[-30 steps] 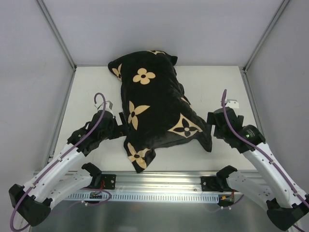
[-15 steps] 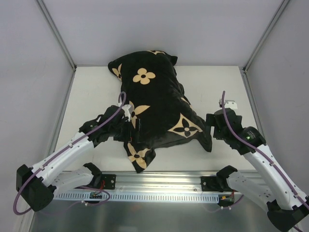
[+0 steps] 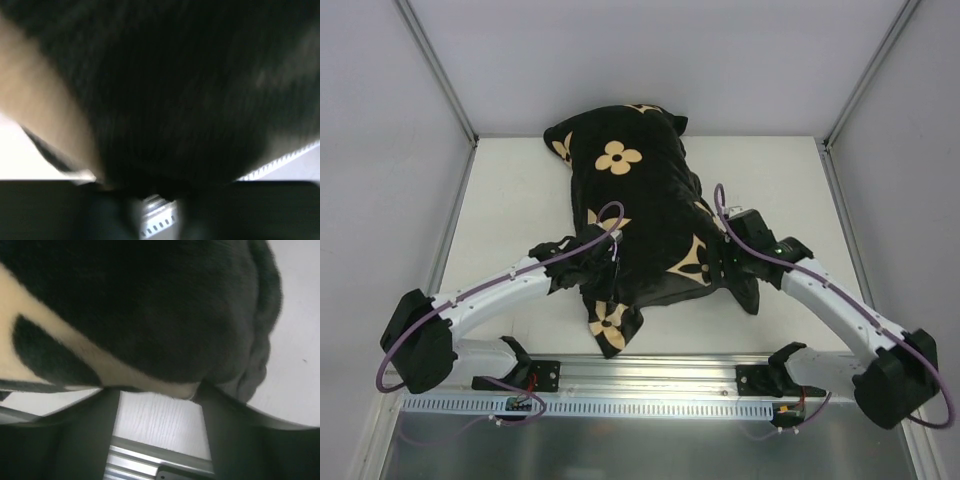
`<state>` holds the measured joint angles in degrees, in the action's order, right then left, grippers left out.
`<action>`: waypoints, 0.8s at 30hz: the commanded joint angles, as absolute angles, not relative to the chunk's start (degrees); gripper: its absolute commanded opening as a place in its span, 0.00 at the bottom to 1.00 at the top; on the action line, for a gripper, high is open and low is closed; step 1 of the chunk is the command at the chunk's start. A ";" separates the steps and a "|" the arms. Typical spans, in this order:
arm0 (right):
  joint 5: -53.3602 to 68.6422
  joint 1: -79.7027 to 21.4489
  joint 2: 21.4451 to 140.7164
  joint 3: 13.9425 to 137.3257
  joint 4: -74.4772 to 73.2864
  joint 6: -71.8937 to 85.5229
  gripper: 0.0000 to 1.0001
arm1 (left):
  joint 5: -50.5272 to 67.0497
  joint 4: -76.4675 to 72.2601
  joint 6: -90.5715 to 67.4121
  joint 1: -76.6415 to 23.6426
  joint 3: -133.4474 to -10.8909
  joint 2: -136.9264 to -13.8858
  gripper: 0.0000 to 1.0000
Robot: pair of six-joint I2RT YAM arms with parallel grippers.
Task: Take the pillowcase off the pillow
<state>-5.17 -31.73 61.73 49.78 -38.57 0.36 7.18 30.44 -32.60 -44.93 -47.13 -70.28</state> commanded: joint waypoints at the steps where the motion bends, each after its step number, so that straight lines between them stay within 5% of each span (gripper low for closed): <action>1: -0.80 -31.55 68.18 52.37 -30.50 2.55 0.64 | 7.12 27.16 -31.73 -44.74 -51.41 -73.47 0.10; 2: -0.62 -31.64 68.81 53.69 -30.76 2.90 0.46 | 7.38 27.16 -31.55 -44.74 -53.07 -73.56 0.00; 3: 1.39 -31.64 68.91 57.01 -33.11 3.77 0.07 | 7.38 27.25 -31.47 -44.56 -53.96 -72.96 0.00; 4: 0.54 -32.16 68.65 59.74 -35.74 4.56 0.01 | 7.99 27.68 -31.81 -44.39 -55.01 -72.17 0.00; 11: -9.15 -35.86 53.64 72.59 -42.72 1.32 0.01 | 3.88 37.44 -32.96 -42.63 -78.55 -58.55 0.00; 24: 4.21 -39.37 58.43 79.10 -39.82 10.37 0.01 | -8.00 38.14 -30.94 -42.19 -95.89 -48.43 0.00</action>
<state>3.64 -38.70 54.85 79.20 -39.16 8.14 -2.17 43.05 -32.23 -42.35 -92.53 -49.39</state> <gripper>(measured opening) 0.020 0.028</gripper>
